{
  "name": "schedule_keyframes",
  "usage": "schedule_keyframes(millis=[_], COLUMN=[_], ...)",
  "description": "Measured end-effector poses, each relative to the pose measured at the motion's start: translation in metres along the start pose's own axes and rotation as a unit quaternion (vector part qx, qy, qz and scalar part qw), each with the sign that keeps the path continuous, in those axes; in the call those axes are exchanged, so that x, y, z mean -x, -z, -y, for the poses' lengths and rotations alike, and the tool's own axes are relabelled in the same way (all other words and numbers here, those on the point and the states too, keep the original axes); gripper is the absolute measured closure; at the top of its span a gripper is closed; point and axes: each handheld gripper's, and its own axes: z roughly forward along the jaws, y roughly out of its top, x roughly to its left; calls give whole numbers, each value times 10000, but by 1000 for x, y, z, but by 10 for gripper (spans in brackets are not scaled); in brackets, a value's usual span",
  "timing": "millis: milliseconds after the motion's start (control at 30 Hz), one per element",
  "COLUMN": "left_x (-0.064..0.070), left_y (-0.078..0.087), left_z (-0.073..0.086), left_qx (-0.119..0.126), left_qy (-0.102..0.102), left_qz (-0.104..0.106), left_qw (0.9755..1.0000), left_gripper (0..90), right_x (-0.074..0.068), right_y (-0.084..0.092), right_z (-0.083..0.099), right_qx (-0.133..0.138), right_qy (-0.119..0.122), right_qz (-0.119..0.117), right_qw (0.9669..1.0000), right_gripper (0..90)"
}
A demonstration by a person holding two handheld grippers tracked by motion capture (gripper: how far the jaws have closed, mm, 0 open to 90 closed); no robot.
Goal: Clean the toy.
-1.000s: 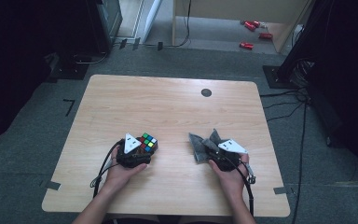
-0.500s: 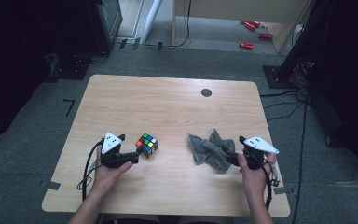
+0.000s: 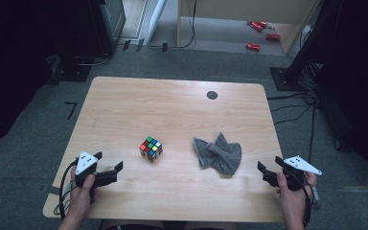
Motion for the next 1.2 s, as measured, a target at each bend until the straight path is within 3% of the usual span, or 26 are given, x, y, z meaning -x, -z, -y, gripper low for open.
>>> schedule_keyframes(millis=[367, 467, 567, 667, 933, 1000, 1067, 1200], left_x=[-36, -39, -40, -37, -36, -36, -36, -36], left_y=[26, 27, 24, 20, 20, 20, 20, 20], left_z=[28, 30, 32, 33, 33, 33, 33, 33], left_qx=[-508, -677, -996, -1165, -1171, -1172, -1172, -1171], left_qy=[245, 119, 112, -28, -51, -52, -50, -47], left_qz=[-628, -854, -851, -916, -915, -914, -914, -914], left_qw=[9964, 9940, 9913, 9890, 9889, 9889, 9889, 9889], left_gripper=[93, 93, 94, 94, 94, 94, 94, 94], right_x=[15, 13, 9, 4, 1, 1, 3, 3], right_y=[9, 8, 4, 2, 0, -1, -2, -2], right_z=[33, 38, 42, 42, 42, 42, 41, 41], right_qx=[-498, -629, -752, -797, -799, -846, -895, -893], right_qy=[27, 86, 171, 405, 386, 369, 268, 261], right_qz=[151, 158, 175, 264, 309, 344, 467, 480], right_qw=[9986, 9979, 9969, 9956, 9956, 9951, 9945, 9945], right_gripper=[205, 205, 202, 200, 186, 104, 88, 88])
